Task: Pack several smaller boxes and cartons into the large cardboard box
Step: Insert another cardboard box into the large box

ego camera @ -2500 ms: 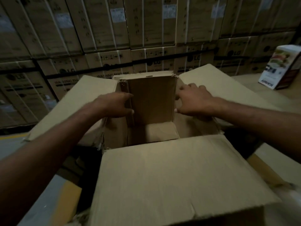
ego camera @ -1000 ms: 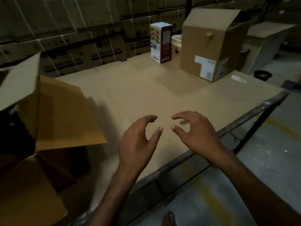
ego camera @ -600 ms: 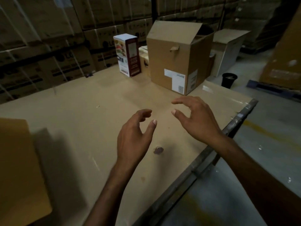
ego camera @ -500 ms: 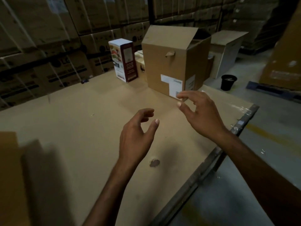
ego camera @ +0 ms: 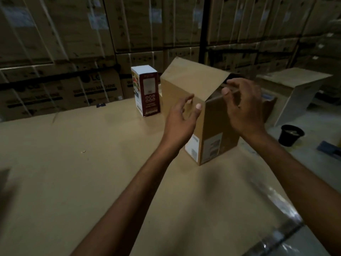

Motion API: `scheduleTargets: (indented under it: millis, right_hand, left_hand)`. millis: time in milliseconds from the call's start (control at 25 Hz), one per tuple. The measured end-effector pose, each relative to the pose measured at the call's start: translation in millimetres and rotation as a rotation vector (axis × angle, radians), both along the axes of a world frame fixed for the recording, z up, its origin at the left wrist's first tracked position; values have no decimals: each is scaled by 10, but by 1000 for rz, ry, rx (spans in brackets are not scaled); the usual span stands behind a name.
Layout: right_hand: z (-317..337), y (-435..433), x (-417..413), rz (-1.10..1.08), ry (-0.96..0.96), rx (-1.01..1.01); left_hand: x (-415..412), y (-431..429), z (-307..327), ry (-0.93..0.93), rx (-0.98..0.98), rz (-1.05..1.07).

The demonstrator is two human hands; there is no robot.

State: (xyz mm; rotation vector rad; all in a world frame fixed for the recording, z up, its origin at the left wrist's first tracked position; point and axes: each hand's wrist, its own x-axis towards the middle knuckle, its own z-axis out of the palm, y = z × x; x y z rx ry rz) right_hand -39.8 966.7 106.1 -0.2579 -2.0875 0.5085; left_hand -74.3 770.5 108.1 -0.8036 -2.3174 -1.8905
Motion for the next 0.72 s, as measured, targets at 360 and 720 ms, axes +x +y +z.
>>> scheduleTargets:
  millis: [360, 720]
  right_hand:
    - [99, 1460, -937, -79, -312, -266]
    - [-95, 1735, -1042, 162, -370, -760]
  left_hand:
    - [-813, 1296, 7, -204, 54, 332]
    - [-937, 1465, -119, -601, 109, 209]
